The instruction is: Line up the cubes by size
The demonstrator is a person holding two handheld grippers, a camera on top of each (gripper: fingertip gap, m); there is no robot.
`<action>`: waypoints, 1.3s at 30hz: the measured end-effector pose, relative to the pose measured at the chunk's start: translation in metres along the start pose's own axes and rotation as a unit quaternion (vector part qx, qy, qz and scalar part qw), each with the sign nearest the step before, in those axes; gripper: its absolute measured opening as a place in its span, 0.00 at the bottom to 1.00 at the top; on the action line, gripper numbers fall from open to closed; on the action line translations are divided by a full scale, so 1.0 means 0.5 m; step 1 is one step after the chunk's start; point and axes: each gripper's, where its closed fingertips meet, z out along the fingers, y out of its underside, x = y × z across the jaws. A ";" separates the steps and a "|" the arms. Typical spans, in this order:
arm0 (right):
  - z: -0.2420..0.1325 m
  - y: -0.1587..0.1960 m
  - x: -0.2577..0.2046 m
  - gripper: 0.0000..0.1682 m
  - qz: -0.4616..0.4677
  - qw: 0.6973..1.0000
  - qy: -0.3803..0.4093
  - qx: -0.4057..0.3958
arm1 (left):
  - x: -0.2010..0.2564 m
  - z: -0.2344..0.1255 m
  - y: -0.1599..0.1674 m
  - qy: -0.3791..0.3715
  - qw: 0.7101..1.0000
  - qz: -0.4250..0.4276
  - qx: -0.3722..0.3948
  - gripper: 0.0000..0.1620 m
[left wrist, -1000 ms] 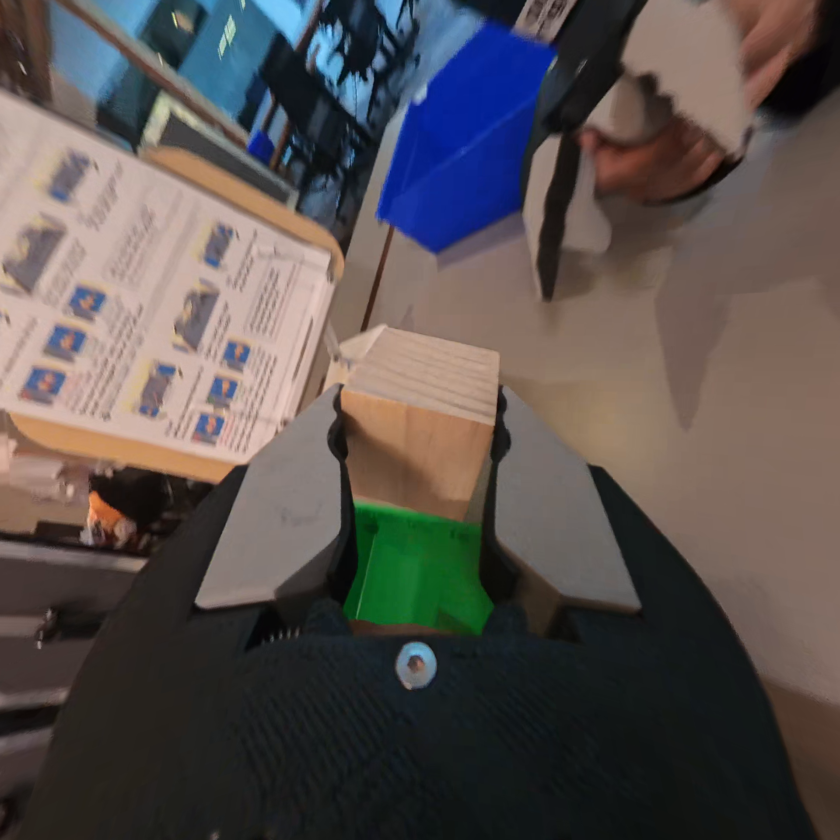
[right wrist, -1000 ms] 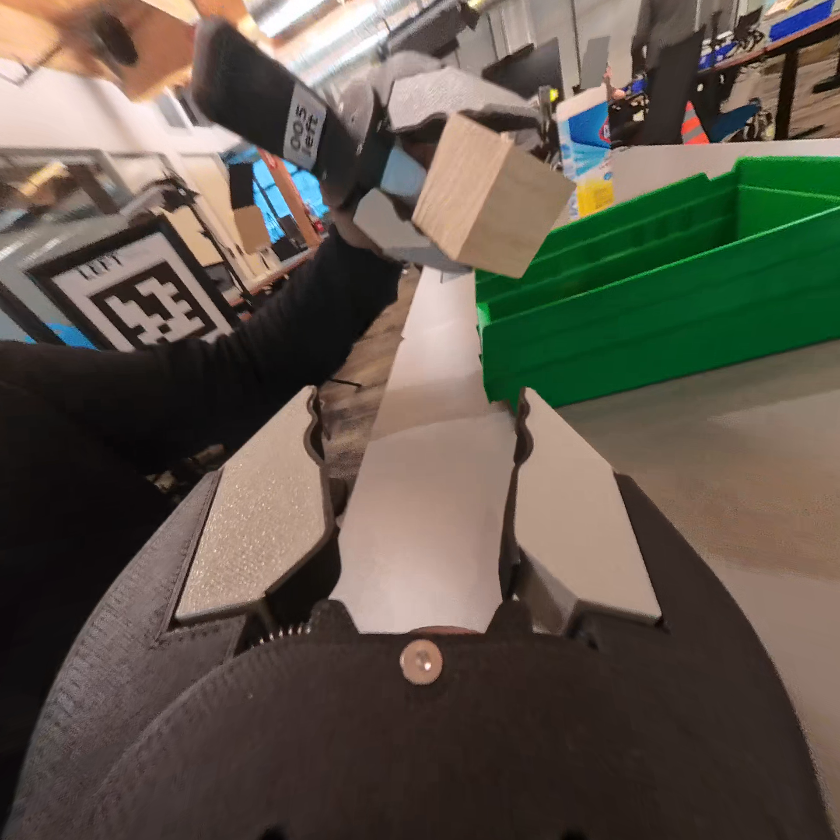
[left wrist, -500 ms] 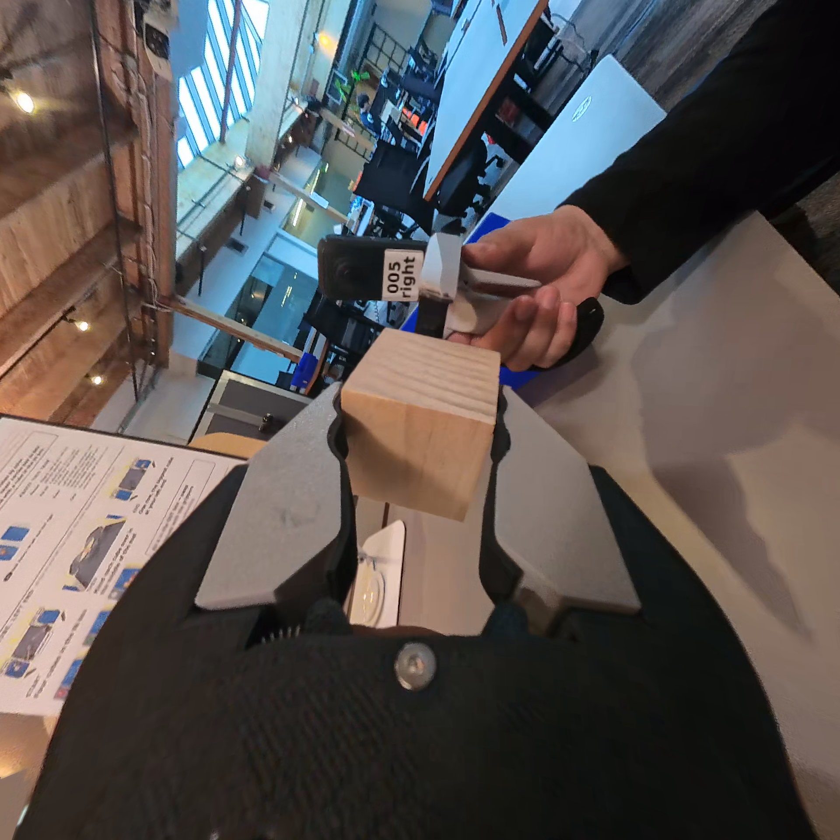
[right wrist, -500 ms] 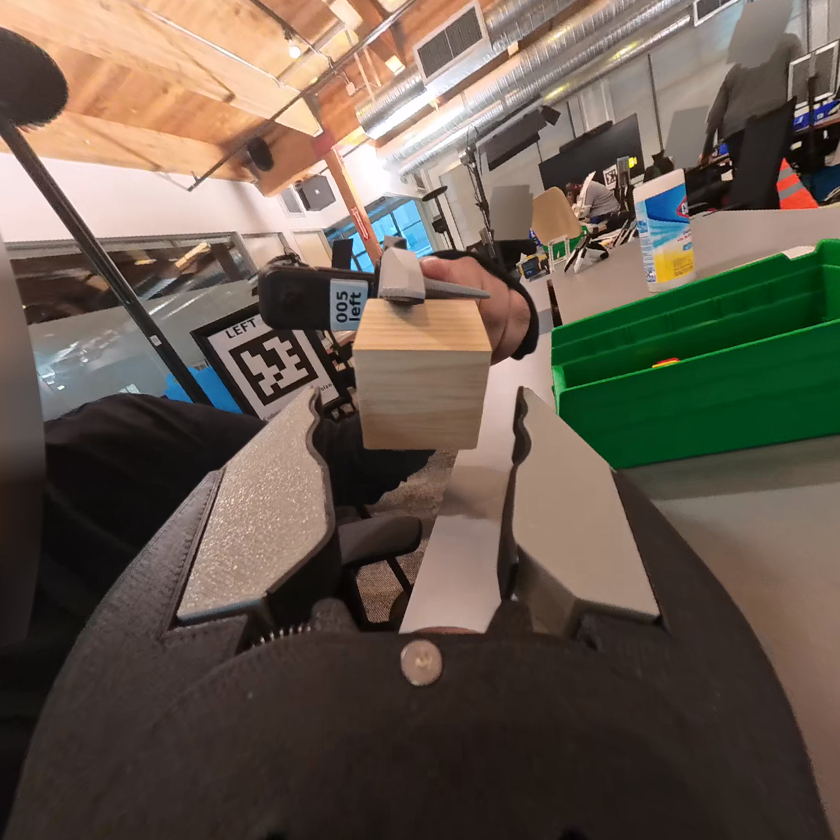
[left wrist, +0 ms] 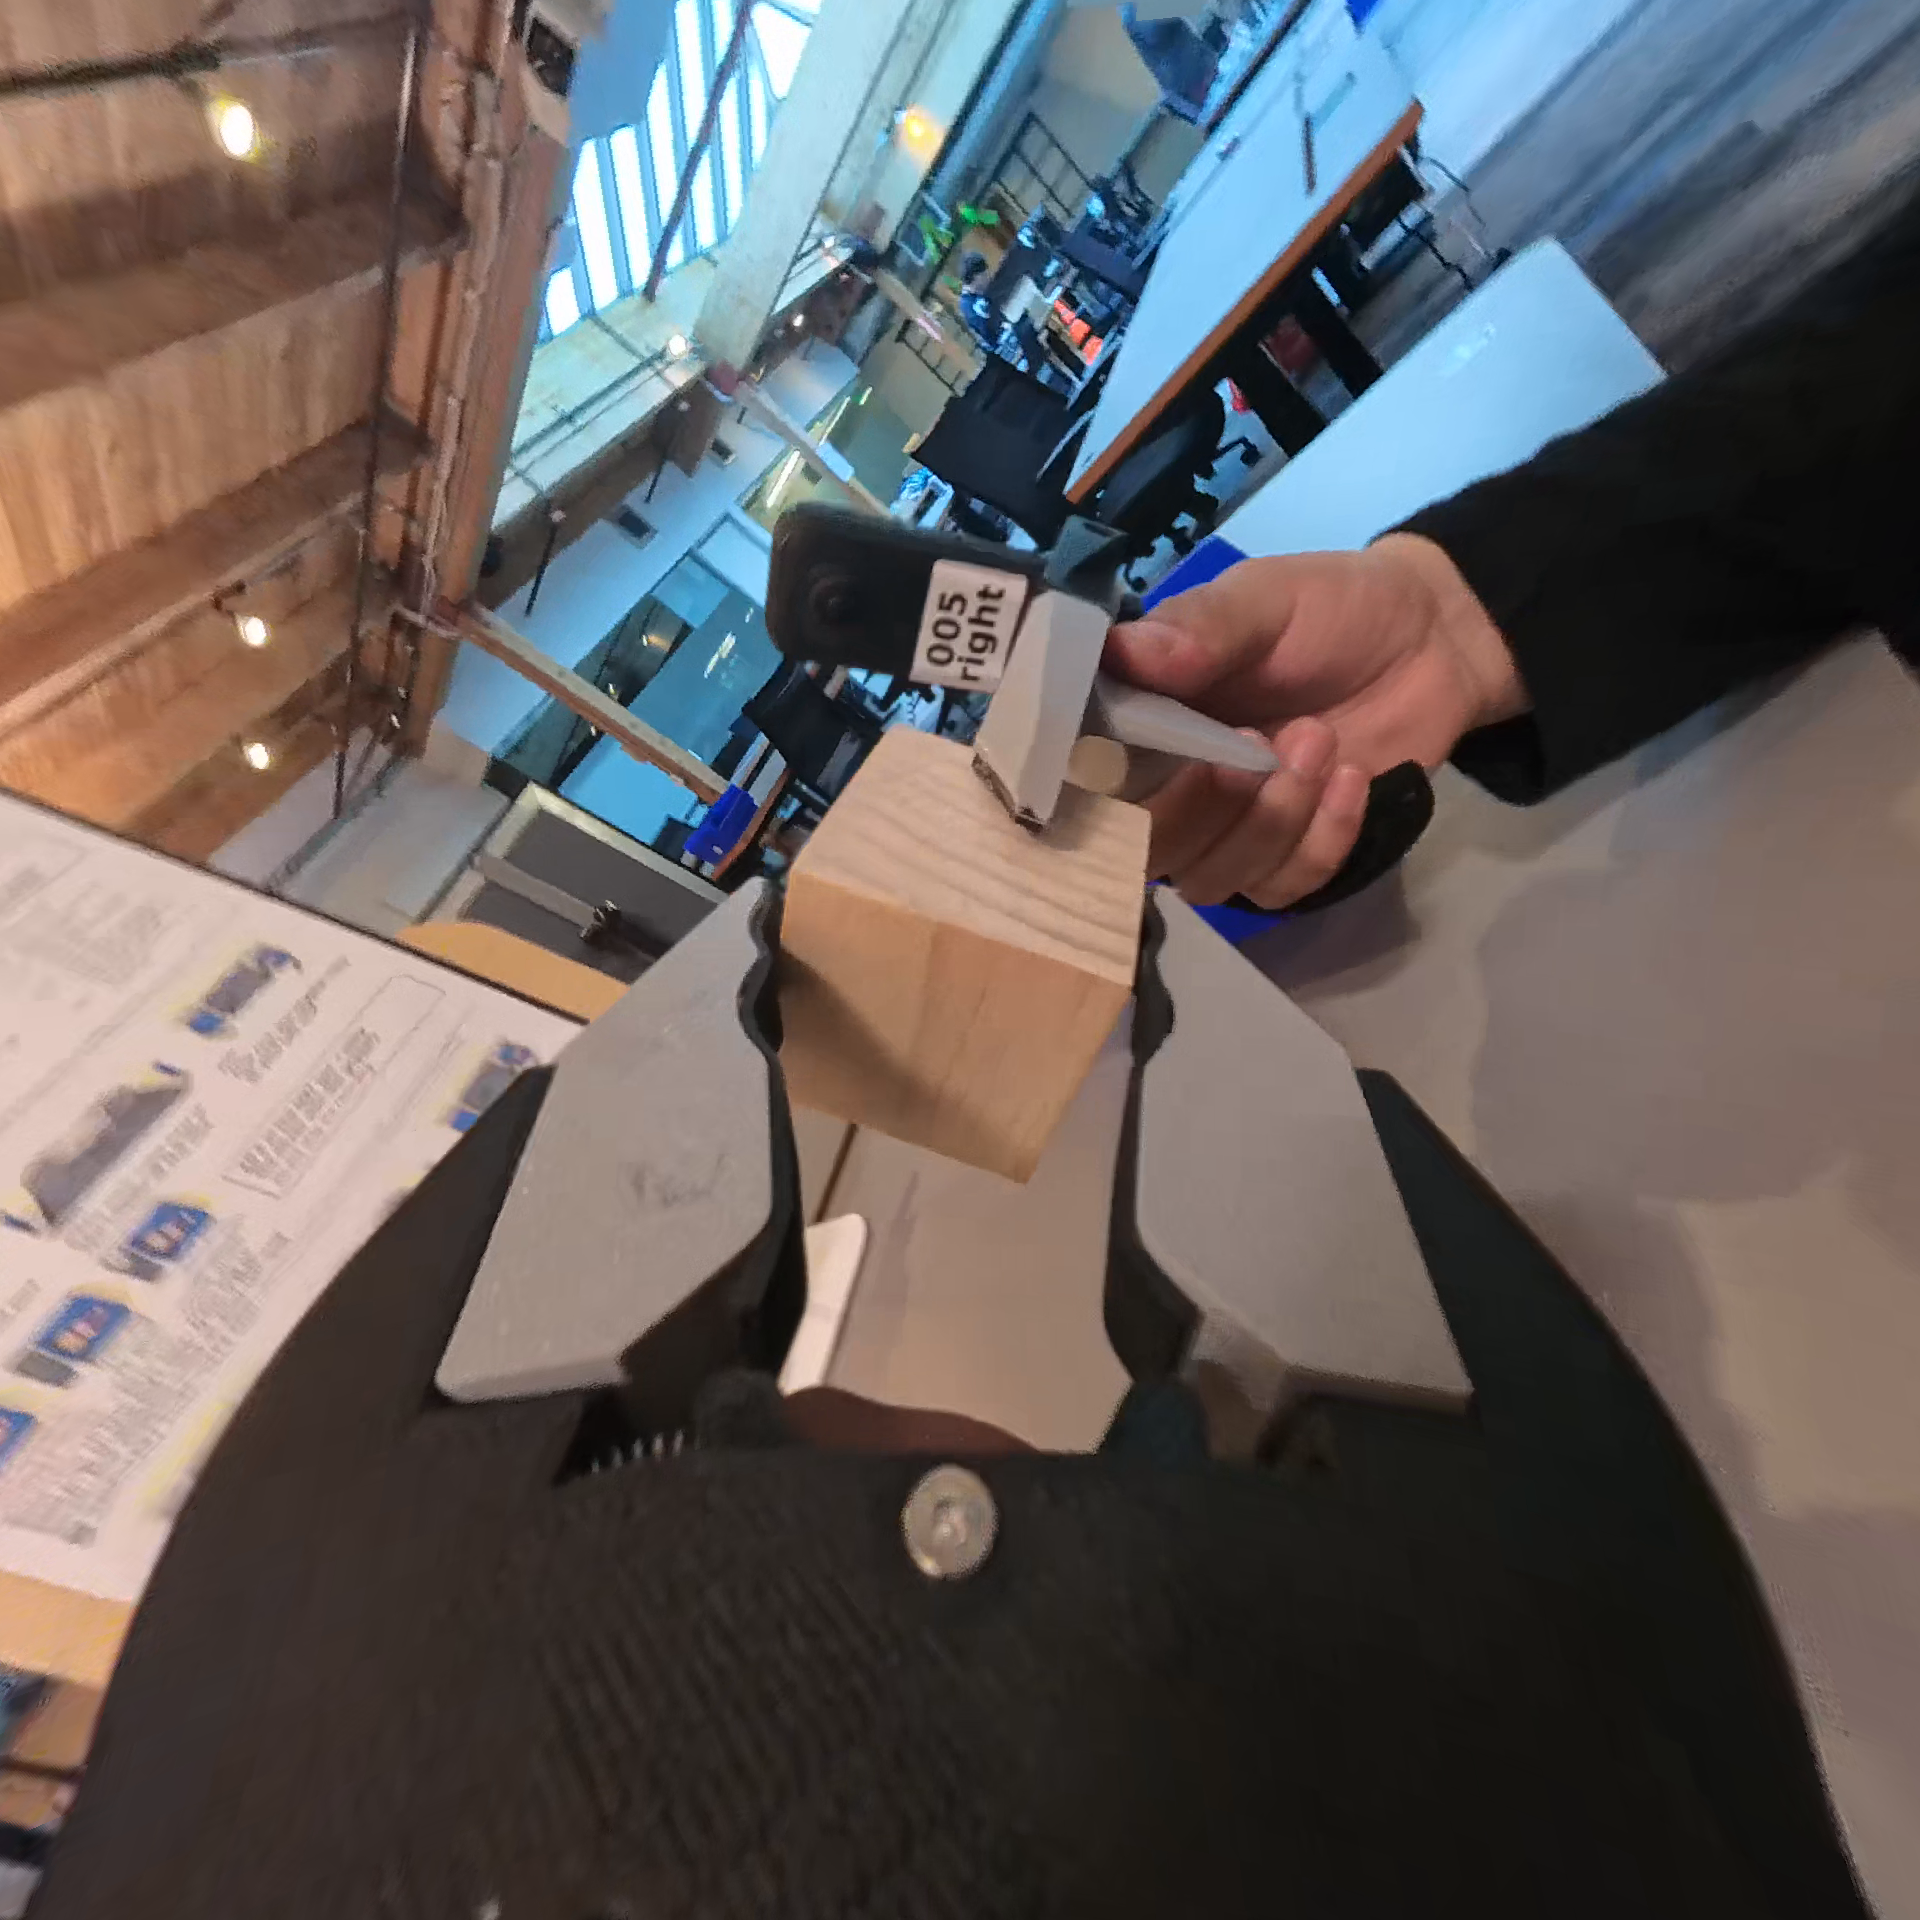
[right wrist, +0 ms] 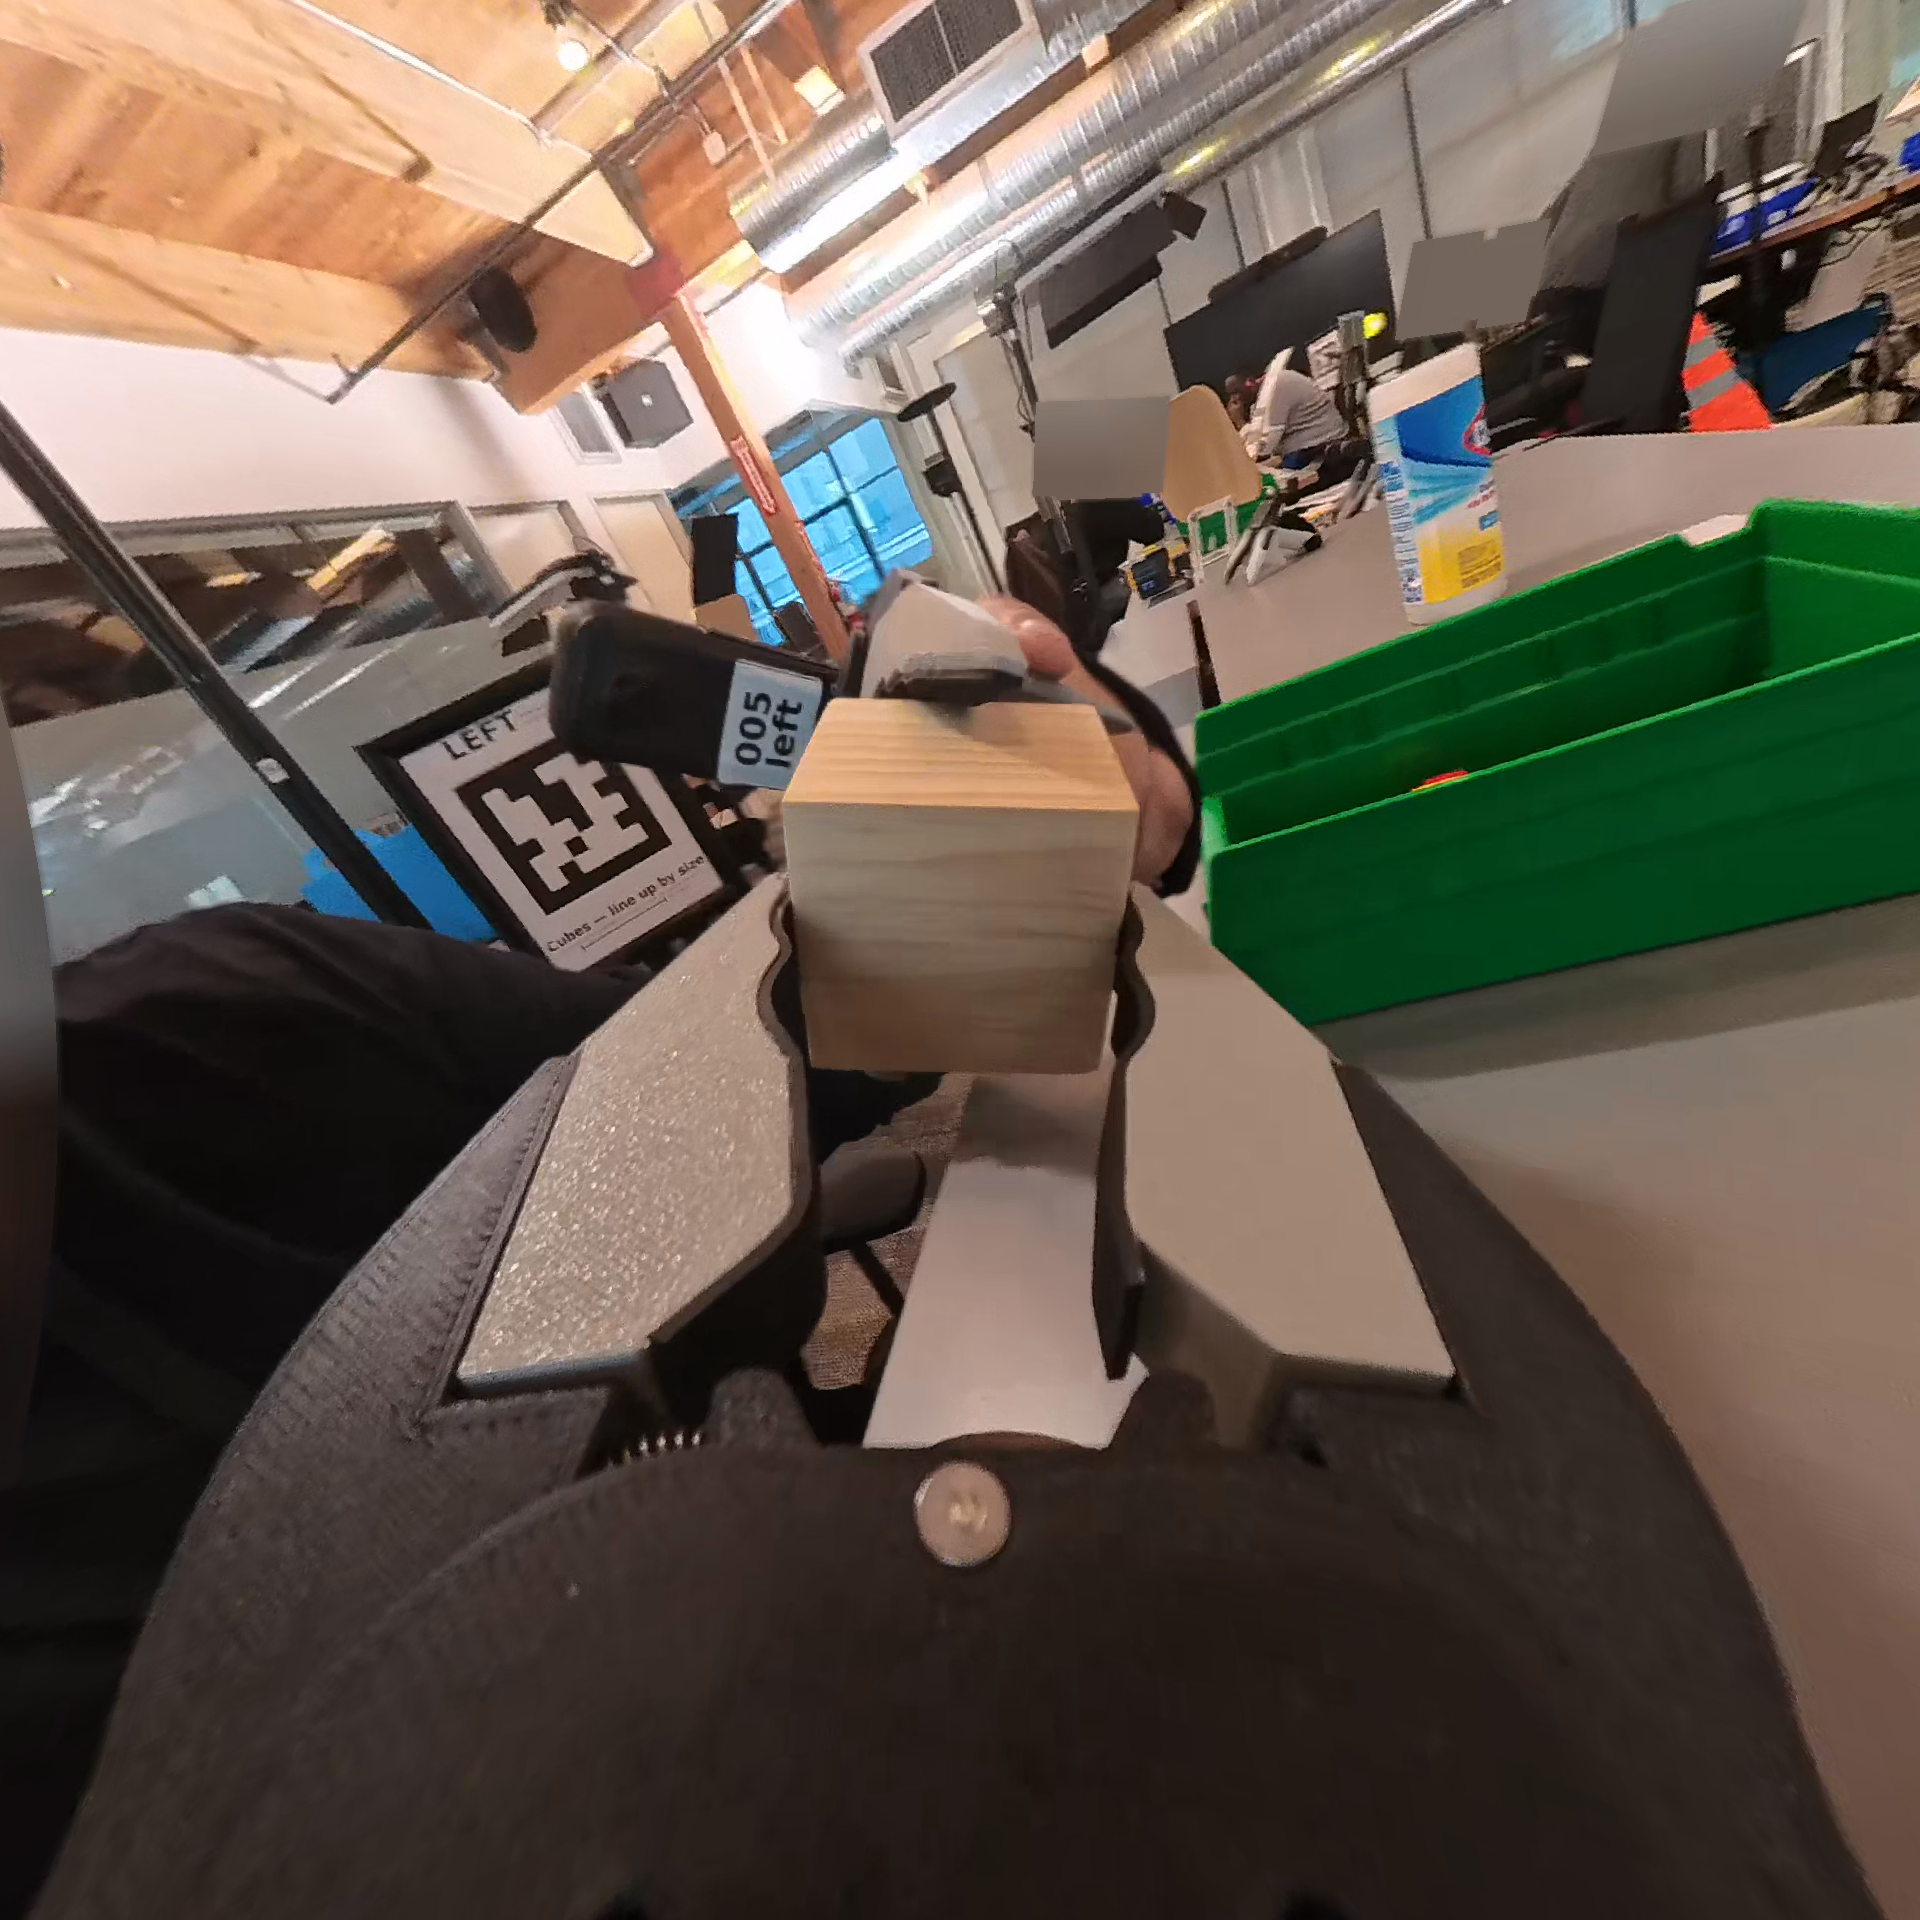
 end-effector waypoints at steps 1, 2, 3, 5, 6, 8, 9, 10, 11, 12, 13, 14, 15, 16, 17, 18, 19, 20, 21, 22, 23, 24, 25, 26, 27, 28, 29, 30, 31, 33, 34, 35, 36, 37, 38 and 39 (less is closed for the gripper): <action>-0.006 -0.004 0.006 0.34 -0.003 1.000 0.014 0.000 | -0.005 0.001 0.002 -0.008 1.000 -0.026 0.002 0.41; -0.014 -0.012 0.010 0.34 -0.002 1.000 0.027 0.000 | -0.012 0.000 0.002 -0.022 0.999 -0.046 0.008 0.41; -0.024 -0.024 0.009 0.34 -0.001 0.999 0.039 0.003 | -0.020 -0.003 0.002 -0.038 0.997 -0.063 0.019 0.40; -0.057 -0.053 0.006 0.34 -0.015 0.997 0.075 -0.001 | -0.033 -0.007 0.006 -0.061 0.992 -0.101 0.037 0.31; -0.081 -0.069 0.005 0.34 -0.035 0.994 0.101 -0.012 | -0.039 -0.007 0.014 -0.071 0.989 -0.124 0.040 0.27; -0.147 -0.104 0.016 0.34 -0.095 0.978 0.177 -0.051 | -0.039 0.001 0.044 -0.079 0.982 -0.169 0.030 0.17; -0.187 -0.120 0.030 0.34 -0.122 0.964 0.224 -0.076 | -0.035 0.008 0.065 -0.079 0.978 -0.191 0.017 0.13; -0.229 -0.133 0.045 0.34 -0.147 0.947 0.265 -0.106 | -0.029 0.017 0.088 -0.077 0.973 -0.217 -0.002 0.08; -0.271 -0.141 0.062 0.34 -0.169 0.927 0.301 -0.142 | -0.022 0.026 0.112 -0.071 0.966 -0.246 -0.027 0.04; -0.313 -0.147 0.085 0.34 -0.189 0.904 0.338 -0.178 | -0.014 0.035 0.136 -0.063 0.957 -0.277 -0.055 0.00; -0.357 -0.148 0.111 0.34 -0.203 0.878 0.375 -0.219 | -0.001 0.043 0.156 -0.047 0.947 -0.307 -0.080 0.00; -0.398 -0.143 0.138 0.34 -0.211 0.850 0.405 -0.263 | 0.011 0.048 0.167 -0.031 0.938 -0.333 -0.092 0.00; -0.434 -0.133 0.163 0.34 -0.215 0.825 0.423 -0.306 | 0.024 0.053 0.167 -0.014 0.931 -0.355 -0.087 0.00; -0.466 -0.119 0.186 0.34 -0.215 0.803 0.432 -0.349 | 0.039 0.056 0.162 0.008 0.923 -0.376 -0.077 0.00; -0.491 -0.099 0.208 0.34 -0.211 0.785 0.434 -0.389 | 0.056 0.059 0.157 0.032 0.914 -0.397 -0.072 0.00; -0.509 -0.077 0.227 0.35 -0.204 0.771 0.428 -0.425 | 0.072 0.062 0.152 0.052 0.909 -0.408 -0.068 0.00; -0.524 -0.053 0.244 0.34 -0.195 0.759 0.419 -0.458 | 0.080 0.065 0.150 0.056 0.909 -0.409 -0.064 0.00; -0.536 -0.030 0.259 0.35 -0.187 0.746 0.411 -0.490 | 0.086 0.069 0.152 0.054 0.910 -0.406 -0.066 0.00; -0.544 -0.008 0.272 0.35 -0.184 0.732 0.399 -0.520 | 0.093 0.073 0.154 0.056 0.911 -0.403 -0.070 0.00; -0.548 0.011 0.284 0.35 -0.185 0.721 0.386 -0.545 | 0.100 0.076 0.154 0.059 0.911 -0.402 -0.072 0.00; -0.550 0.026 0.294 0.35 -0.187 0.712 0.373 -0.564 | 0.106 0.078 0.156 0.063 0.912 -0.399 -0.074 0.00; -0.549 0.038 0.302 0.35 -0.190 0.707 0.361 -0.577 | 0.110 0.080 0.159 0.063 0.914 -0.393 -0.080 0.00; -0.545 0.048 0.309 0.35 -0.190 0.707 0.348 -0.586 | 0.110 0.080 0.164 0.060 0.917 -0.386 -0.085 0.00; -0.539 0.056 0.314 0.35 -0.187 0.710 0.335 -0.591 | 0.109 0.079 0.167 0.056 0.918 -0.382 -0.088 0.00; -0.532 0.062 0.319 0.35 -0.184 0.712 0.324 -0.595 | 0.110 0.078 0.169 0.055 0.917 -0.384 -0.088 0.00; -0.525 0.065 0.324 0.35 -0.185 0.713 0.315 -0.599 | 0.112 0.078 0.169 0.056 0.916 -0.388 -0.088 0.00; -0.522 0.066 0.329 0.35 -0.187 0.710 0.308 -0.605 | 0.113 0.077 0.171 0.058 0.915 -0.389 -0.090 0.00; -0.515 0.065 0.331 0.35 -0.187 0.714 0.300 -0.604 | 0.113 0.076 0.173 0.058 0.916 -0.387 -0.093 0.00; -0.512 0.068 0.332 0.35 -0.182 0.717 0.290 -0.607 | 0.112 0.075 0.174 0.056 0.916 -0.385 -0.095 0.00; -0.516 0.075 0.334 0.35 -0.170 0.712 0.279 -0.621 | 0.107 0.072 0.172 0.054 0.916 -0.388 -0.092 0.00; -0.520 0.078 0.337 0.35 -0.169 0.706 0.275 -0.630 | 0.105 0.071 0.169 0.054 0.915 -0.390 -0.087 0.00; -0.526 0.083 0.340 0.35 -0.169 0.699 0.273 -0.640 | 0.103 0.070 0.166 0.054 0.914 -0.393 -0.082 0.00; -0.532 0.088 0.343 0.35 -0.169 0.690 0.270 -0.650 | 0.103 0.070 0.165 0.055 0.913 -0.395 -0.081 0.00; -0.537 0.093 0.347 0.35 -0.171 0.681 0.267 -0.660 | 0.103 0.070 0.166 0.055 0.913 -0.396 -0.082 0.00; -0.544 0.098 0.353 0.35 -0.175 0.668 0.267 -0.672 | 0.105 0.070 0.168 0.057 0.913 -0.394 -0.084 0.00; -0.549 0.103 0.359 0.35 -0.178 0.656 0.267 -0.684 | 0.108 0.071 0.170 0.058 0.914 -0.392 -0.087 0.00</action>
